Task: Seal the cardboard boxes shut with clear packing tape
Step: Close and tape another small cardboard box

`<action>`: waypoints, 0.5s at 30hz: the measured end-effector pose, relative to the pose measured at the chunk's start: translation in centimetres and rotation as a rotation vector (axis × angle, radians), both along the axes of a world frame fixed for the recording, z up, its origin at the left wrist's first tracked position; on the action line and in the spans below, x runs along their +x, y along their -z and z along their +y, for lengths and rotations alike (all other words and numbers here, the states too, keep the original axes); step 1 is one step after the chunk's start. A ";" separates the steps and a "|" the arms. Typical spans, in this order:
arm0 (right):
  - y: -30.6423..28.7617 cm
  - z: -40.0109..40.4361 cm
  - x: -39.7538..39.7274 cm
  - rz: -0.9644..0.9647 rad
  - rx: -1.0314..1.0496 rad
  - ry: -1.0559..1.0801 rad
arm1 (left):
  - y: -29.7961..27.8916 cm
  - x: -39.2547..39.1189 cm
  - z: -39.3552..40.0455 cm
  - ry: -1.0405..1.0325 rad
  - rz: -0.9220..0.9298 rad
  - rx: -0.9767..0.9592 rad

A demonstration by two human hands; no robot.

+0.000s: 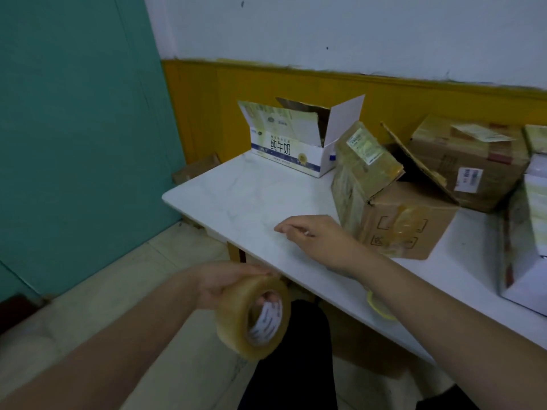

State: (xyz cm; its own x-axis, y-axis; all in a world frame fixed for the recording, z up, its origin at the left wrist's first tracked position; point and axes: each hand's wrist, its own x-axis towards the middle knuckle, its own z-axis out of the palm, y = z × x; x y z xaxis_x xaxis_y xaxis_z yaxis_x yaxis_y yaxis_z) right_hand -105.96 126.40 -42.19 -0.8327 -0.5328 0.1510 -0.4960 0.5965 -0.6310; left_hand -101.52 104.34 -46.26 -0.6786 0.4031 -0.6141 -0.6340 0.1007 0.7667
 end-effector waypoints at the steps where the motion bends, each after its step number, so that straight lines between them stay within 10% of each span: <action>1: 0.0 -1.1 -0.5 -0.086 0.072 -0.078 | -1.1 -0.6 -0.4 0.045 -0.026 -0.014; 10: -4.5 -1.6 -2.6 -0.465 0.008 -0.274 | -13.4 -2.7 -0.2 0.431 0.183 -0.490; 15: -12.8 3.2 -0.5 -0.339 -0.017 -0.014 | -19.4 -3.2 2.3 0.588 0.543 -0.698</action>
State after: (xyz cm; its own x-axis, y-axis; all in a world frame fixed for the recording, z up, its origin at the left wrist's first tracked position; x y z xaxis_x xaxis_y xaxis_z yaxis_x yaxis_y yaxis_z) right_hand -106.45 129.57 -29.43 -0.8294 -0.5447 -0.1242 -0.2647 0.5789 -0.7712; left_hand -104.70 106.64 -26.88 -0.7440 0.4326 -0.5092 0.0677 0.8070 0.5867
